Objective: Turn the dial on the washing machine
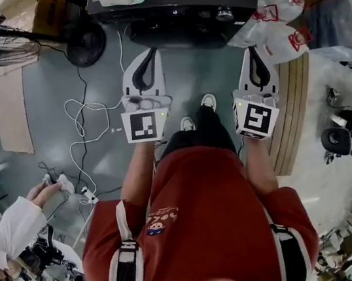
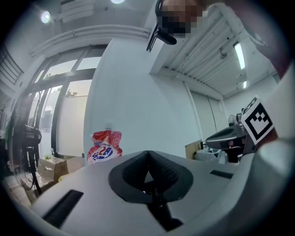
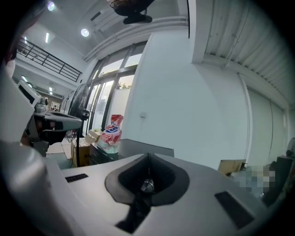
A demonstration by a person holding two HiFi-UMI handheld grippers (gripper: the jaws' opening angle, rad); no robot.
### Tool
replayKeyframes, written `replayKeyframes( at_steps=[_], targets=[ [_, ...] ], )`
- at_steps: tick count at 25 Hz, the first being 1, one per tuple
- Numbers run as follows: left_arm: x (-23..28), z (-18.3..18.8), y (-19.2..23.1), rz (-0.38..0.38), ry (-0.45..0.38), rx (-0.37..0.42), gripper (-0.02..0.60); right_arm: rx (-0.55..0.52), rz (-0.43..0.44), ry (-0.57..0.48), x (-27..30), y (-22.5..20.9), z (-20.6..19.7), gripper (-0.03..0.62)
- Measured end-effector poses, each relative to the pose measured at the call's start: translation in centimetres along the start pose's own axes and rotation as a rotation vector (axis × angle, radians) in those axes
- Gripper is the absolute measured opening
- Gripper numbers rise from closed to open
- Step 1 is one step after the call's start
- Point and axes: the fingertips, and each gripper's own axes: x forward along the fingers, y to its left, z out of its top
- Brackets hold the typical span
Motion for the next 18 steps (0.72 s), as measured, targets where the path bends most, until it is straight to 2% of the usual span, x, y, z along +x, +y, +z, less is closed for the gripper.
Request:
replayKeyframes(
  at_steps=[6,10,14,18],
  targets=[
    [4.8,-5.0,-2.7,-0.003,0.098,0.004,0.011,0.015,0.055,0.033,4.7,-2.2,-5.2,0.009],
    [6.9,-7.5,-3.3,0.004,0.114,0.03,0.011,-0.017,0.084,0.057,7.3,-2.6,-8.5,0.01],
    [7.9,-11.7,-2.7,0.016,0.166,0.018,0.011,-0.029,0.087,0.066,9.4,-1.9,-11.6,0.011],
    [9.5,-16.8,-1.8,0.006,0.167,-0.006,0.011,-0.035,0.063,0.063,11.4,-0.7,-15.2,0.01]
  ],
)
